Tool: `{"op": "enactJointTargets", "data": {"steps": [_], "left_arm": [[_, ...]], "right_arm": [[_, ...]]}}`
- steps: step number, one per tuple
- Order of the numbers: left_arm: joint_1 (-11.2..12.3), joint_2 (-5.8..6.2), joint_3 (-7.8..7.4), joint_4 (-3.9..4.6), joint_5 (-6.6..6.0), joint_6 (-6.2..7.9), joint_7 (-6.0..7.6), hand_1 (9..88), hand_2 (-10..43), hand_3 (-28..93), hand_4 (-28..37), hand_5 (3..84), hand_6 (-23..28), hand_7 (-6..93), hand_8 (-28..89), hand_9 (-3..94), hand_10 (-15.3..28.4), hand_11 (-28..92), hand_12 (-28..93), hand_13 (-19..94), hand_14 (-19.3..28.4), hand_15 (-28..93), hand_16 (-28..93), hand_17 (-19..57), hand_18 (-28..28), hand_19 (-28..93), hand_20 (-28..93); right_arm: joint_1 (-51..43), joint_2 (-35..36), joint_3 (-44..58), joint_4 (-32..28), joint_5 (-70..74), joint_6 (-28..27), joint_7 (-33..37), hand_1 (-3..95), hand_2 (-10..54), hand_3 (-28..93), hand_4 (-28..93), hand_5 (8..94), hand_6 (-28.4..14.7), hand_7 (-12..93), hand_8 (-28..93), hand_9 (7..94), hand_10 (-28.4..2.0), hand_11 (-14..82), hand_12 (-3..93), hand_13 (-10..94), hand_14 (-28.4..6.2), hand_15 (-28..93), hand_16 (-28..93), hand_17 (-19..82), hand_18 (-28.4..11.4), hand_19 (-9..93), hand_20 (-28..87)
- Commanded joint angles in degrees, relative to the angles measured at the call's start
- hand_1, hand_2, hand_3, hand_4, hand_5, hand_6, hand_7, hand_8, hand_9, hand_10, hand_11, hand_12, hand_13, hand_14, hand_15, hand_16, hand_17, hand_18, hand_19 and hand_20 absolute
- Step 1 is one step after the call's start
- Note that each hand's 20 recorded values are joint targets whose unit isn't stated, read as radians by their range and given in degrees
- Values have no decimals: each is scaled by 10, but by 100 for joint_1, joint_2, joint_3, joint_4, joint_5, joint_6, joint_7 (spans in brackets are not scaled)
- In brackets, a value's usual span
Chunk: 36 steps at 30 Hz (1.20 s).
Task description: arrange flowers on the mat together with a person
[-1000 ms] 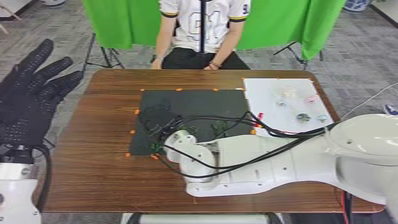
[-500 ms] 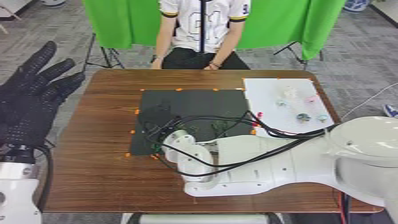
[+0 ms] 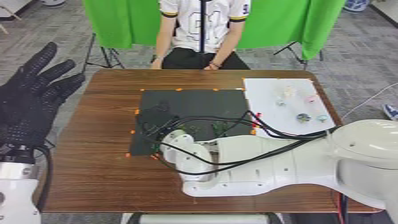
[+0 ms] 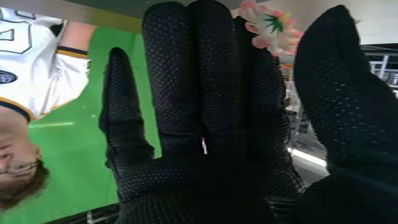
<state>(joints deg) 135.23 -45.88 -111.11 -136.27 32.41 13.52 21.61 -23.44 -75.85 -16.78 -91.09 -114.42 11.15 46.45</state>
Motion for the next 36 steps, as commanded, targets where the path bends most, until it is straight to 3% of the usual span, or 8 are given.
{"op": "enactJointTargets", "data": {"steps": [1,5,12,16,24,31,34,36], "left_arm": [[117,-32,-10,9,5,-57,-14,209,62,748,-247,304,46,91,-79,300,150,172,121,212,224,458,-50,-82,198,430,193],[81,-22,19,19,6,-52,-19,209,63,749,-247,305,46,92,-79,299,149,170,121,211,225,457,-51,-82,198,430,193],[87,-41,16,23,6,-34,-44,209,62,751,-244,305,46,92,-79,299,149,171,121,210,225,457,-50,-83,198,430,193],[111,-61,-1,22,15,-45,-55,211,60,751,-243,305,46,93,-80,299,149,172,121,210,225,457,-50,-83,198,430,193],[63,-88,28,36,30,-58,-118,214,58,750,-239,305,46,94,-80,299,150,171,121,210,225,457,-50,-83,198,430,193],[448,-207,-245,-63,9,29,-129,214,57,749,-238,306,47,93,-80,299,149,170,121,210,225,458,-50,-82,197,430,193],[873,-272,-517,-111,-35,48,-10,214,57,747,-241,306,47,92,-80,299,149,171,121,210,225,458,-50,-83,197,430,192],[1002,-338,-609,-103,-61,62,10,212,57,747,-242,307,47,92,-80,299,150,170,121,210,225,458,-50,-83,197,430,192]], "right_arm": [[87,13,22,-48,71,33,-51,406,-23,706,-282,716,55,170,-63,755,-110,315,192,632,-104,562,182,167,-284,594,160],[167,-32,-111,2,36,245,26,470,6,678,-282,763,57,158,-50,778,-107,300,191,643,-96,557,177,170,-284,585,172],[243,-60,-250,34,-74,498,125,527,-70,639,-283,810,56,164,-24,837,-75,251,270,675,-76,538,200,189,-284,591,164],[232,-34,-197,-20,-27,454,106,479,-95,642,-283,707,34,188,-50,790,-86,278,263,649,-83,553,190,185,-284,597,152],[279,-35,-204,-61,-58,594,141,435,-95,676,-283,653,27,187,-143,750,-100,340,194,628,-92,566,180,174,-284,590,157],[-116,409,610,-540,104,676,-230,404,-95,684,-283,638,22,183,-141,732,-104,336,189,617,-99,567,172,170,-284,585,157],[-607,861,1442,-923,479,613,-637,368,-95,696,-283,623,19,179,-141,708,-111,301,176,605,-111,546,161,158,-284,585,157],[-877,1102,1895,-1119,788,628,-819,337,-82,699,-282,615,15,177,-140,695,-119,283,170,593,-120,541,156,150,-284,590,158]]}}
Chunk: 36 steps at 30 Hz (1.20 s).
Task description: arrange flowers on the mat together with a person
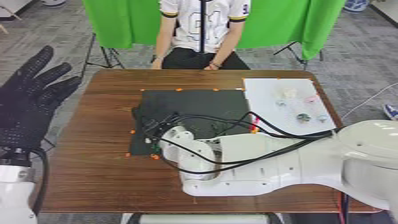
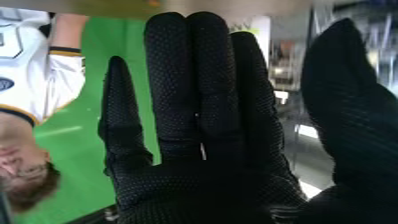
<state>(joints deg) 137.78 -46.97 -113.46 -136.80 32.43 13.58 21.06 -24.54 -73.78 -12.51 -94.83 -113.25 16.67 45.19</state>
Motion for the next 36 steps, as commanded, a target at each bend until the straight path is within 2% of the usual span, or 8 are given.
{"op": "enactJointTargets", "data": {"steps": [1,5,7,10,16,21,28,36], "left_arm": [[840,-266,-437,-51,-85,63,85,211,57,746,-243,311,49,92,-79,299,150,170,121,210,225,458,-50,-83,197,430,192],[1202,-243,-590,2,-101,301,264,204,59,741,-250,319,51,90,-79,300,150,170,121,210,225,457,-50,-84,197,430,193],[1218,-238,-557,73,-77,355,280,197,59,741,-254,322,49,89,-79,301,149,170,122,209,225,455,-50,-85,197,427,192],[1296,-151,-448,154,67,675,377,188,59,742,-266,327,40,88,-79,301,148,171,123,209,223,452,-48,-87,196,421,190],[1338,-348,-483,232,31,514,97,184,57,747,-280,344,29,88,-82,316,146,169,122,211,220,446,-44,-88,193,409,189],[1310,-401,-545,273,-73,542,106,181,56,752,-281,326,35,83,-79,313,144,161,120,211,220,440,-44,-87,193,408,190],[1104,-415,-233,341,-64,596,17,184,56,754,-279,318,37,83,-78,311,145,158,122,211,221,438,-41,-87,194,408,191],[1283,-331,68,338,-234,700,368,190,57,754,-274,321,41,87,-79,313,146,164,124,212,222,444,-40,-85,194,413,194]], "right_arm": [[-1068,1040,1892,-849,862,-16,-936,317,-68,699,-281,611,12,175,-139,686,-125,270,167,586,-126,536,152,146,-284,591,158],[-1954,1462,3146,-1233,1618,-26,-1284,273,-35,701,-274,599,1,167,-137,661,-141,233,158,556,-151,508,138,134,-284,586,156],[-2264,1688,3516,-1392,1774,157,-1357,263,-25,699,-271,592,-3,163,-134,654,-149,221,156,546,-161,497,132,129,-284,582,155],[-2960,1871,4339,-1598,2301,207,-1550,250,-10,695,-267,585,-8,159,-132,644,-156,210,155,537,-168,489,128,129,-284,581,155],[-4183,2067,5719,-1885,3856,230,-2067,224,19,704,-256,578,-15,153,-128,634,-169,200,154,523,-182,488,125,119,-284,583,157],[-4873,2268,6292,-2076,4247,484,-2194,220,22,707,-254,580,-19,151,-127,623,-173,197,152,511,-190,496,122,116,-284,585,160],[-6024,2387,7488,-2400,5028,745,-2491,217,25,707,-254,571,-20,147,-126,612,-178,189,149,497,-199,491,115,110,-284,579,158],[-6543,2483,7985,-2376,5552,692,-2662,213,31,705,-254,556,-20,143,-125,594,-180,183,149,480,-200,485,112,105,-284,575,155]]}}
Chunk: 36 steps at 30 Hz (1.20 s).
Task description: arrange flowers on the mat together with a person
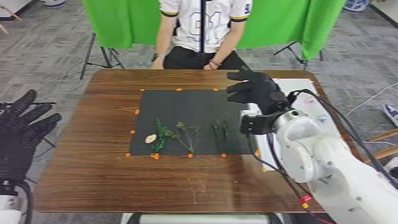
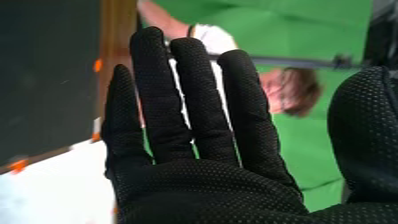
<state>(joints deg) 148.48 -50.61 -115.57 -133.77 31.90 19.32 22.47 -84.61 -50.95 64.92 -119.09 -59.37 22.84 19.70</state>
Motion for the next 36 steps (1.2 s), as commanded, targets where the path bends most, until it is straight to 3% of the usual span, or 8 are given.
{"op": "enactJointTargets", "data": {"steps": [1,11,12,17,21,27,34,36], "left_arm": [[215,33,291,29,-181,127,235,190,57,754,-274,321,41,87,-79,313,146,164,124,213,222,444,-41,-85,194,413,194],[154,-10,310,-4,-136,131,229,191,57,756,-272,321,41,88,-80,312,146,166,123,213,221,446,-43,-84,194,413,194],[117,-56,309,-3,-94,102,157,191,56,756,-272,321,41,88,-80,312,146,166,123,214,221,446,-43,-84,194,413,194],[123,-22,391,-7,-132,154,216,193,57,756,-272,321,41,88,-80,312,146,166,123,214,221,449,-44,-84,194,414,194],[136,-65,372,1,-125,162,129,194,57,756,-272,321,41,89,-80,312,146,167,123,214,222,450,-45,-84,194,415,195],[239,-69,309,-52,-137,169,198,195,57,757,-269,319,41,89,-81,312,147,169,123,214,222,450,-46,-84,195,417,196],[197,-108,251,-131,16,79,108,196,57,758,-265,317,42,90,-81,312,147,169,122,214,222,452,-46,-84,194,417,196],[208,-28,240,-137,-45,127,136,197,57,757,-264,317,42,89,-81,312,147,170,123,214,222,452,-46,-83,194,418,196]], "right_arm": [[-565,189,281,57,281,50,-135,213,31,705,-255,555,-20,143,-124,593,-181,183,149,479,-201,485,112,105,-284,575,155],[-648,52,526,89,475,-106,-117,210,36,703,-255,543,-18,135,-121,591,-180,183,149,471,-202,486,111,99,-284,575,153],[-658,33,543,91,486,-99,-95,210,36,703,-255,543,-17,135,-121,590,-179,183,149,470,-203,486,111,97,-284,574,152],[-728,6,625,109,551,-157,-78,207,37,704,-255,541,-16,134,-120,588,-179,182,149,468,-203,485,110,93,-284,571,151],[-721,-34,642,127,511,-132,2,209,37,704,-257,540,-16,135,-120,588,-179,183,149,466,-203,486,110,90,-284,570,150],[-686,-49,609,140,494,-134,10,208,39,703,-257,541,-15,135,-120,590,-180,184,149,465,-203,487,110,89,-284,570,149],[-633,-44,575,155,482,-125,20,209,41,702,-257,543,-15,136,-121,590,-180,184,148,465,-204,488,109,88,-284,570,147],[-632,-45,583,151,453,-154,31,209,41,702,-257,543,-14,136,-121,591,-179,184,148,465,-204,488,109,88,-284,570,147]]}}
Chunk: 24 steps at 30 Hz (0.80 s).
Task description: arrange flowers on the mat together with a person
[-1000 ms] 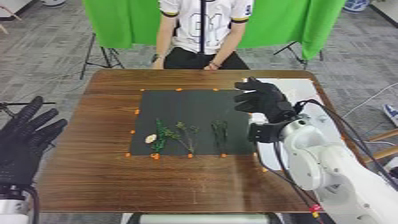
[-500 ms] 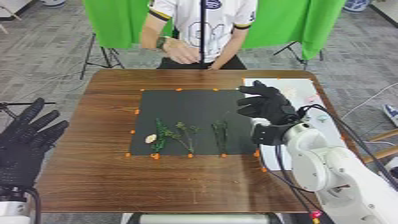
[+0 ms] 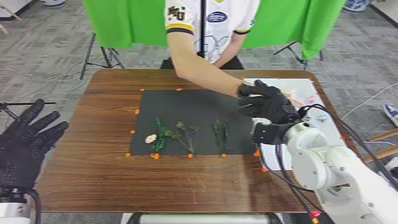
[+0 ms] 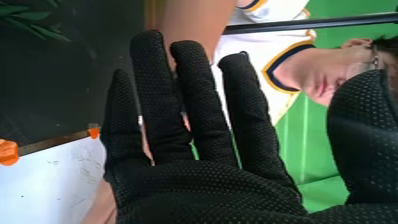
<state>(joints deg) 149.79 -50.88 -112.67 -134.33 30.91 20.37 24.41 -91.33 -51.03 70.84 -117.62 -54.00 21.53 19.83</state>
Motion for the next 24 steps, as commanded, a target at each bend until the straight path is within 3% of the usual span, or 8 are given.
{"op": "enactJointTargets", "data": {"steps": [1,4,7,8,10,15,18,24], "left_arm": [[62,-14,-56,-77,62,13,-79,197,57,757,-264,317,42,89,-80,312,147,170,123,214,222,452,-47,-83,194,418,196],[87,60,-56,-86,0,63,-21,197,57,757,-263,317,42,89,-80,312,147,170,122,214,222,453,-46,-83,194,418,196],[19,-58,-41,-86,99,2,-131,197,57,757,-262,317,42,90,-80,312,147,169,122,215,222,452,-47,-83,194,419,196],[165,167,-45,-95,-91,129,90,198,57,757,-262,317,42,90,-80,312,147,169,122,215,222,452,-47,-83,194,419,196],[265,372,-44,-90,-279,228,285,198,57,756,-262,317,42,90,-81,312,148,169,122,215,222,452,-47,-84,194,420,196],[383,564,-46,-90,-454,323,495,198,57,757,-260,317,42,90,-81,312,147,169,122,214,222,453,-47,-83,194,420,196],[295,468,1,-84,-348,289,362,199,57,757,-260,317,43,90,-81,312,148,170,122,214,223,453,-47,-83,195,420,195],[237,390,-5,-85,-276,240,265,200,57,757,-261,318,44,92,-81,313,148,172,122,214,223,454,-48,-83,195,421,195]], "right_arm": [[49,-34,-19,9,-80,-25,17,209,41,702,-257,544,-13,137,-121,591,-179,184,148,465,-203,488,109,88,-284,570,147],[71,-45,-46,18,-114,-11,36,209,40,703,-256,545,-13,138,-123,591,-179,184,148,464,-203,487,109,87,-284,569,146],[60,-45,-41,19,-96,-17,32,211,40,704,-257,545,-14,138,-123,592,-179,185,148,464,-203,488,109,87,-284,569,145],[47,-38,-35,12,-97,-20,22,211,40,704,-257,545,-14,138,-123,593,-179,185,148,464,-203,488,109,87,-284,569,145],[40,-26,-40,6,-105,9,16,212,40,703,-258,545,-13,138,-123,593,-179,185,148,464,-203,487,109,87,-284,569,145],[86,-17,-85,12,-157,41,18,211,39,704,-258,547,-13,138,-123,593,-178,185,148,465,-204,488,109,87,-284,568,144],[66,-19,-77,0,-82,63,-1,211,38,705,-259,547,-13,139,-123,595,-178,186,148,465,-204,489,108,87,-284,568,144],[72,-3,-112,-10,-125,135,7,212,38,706,-259,548,-13,139,-123,595,-178,186,148,465,-204,489,108,87,-284,569,143]]}}
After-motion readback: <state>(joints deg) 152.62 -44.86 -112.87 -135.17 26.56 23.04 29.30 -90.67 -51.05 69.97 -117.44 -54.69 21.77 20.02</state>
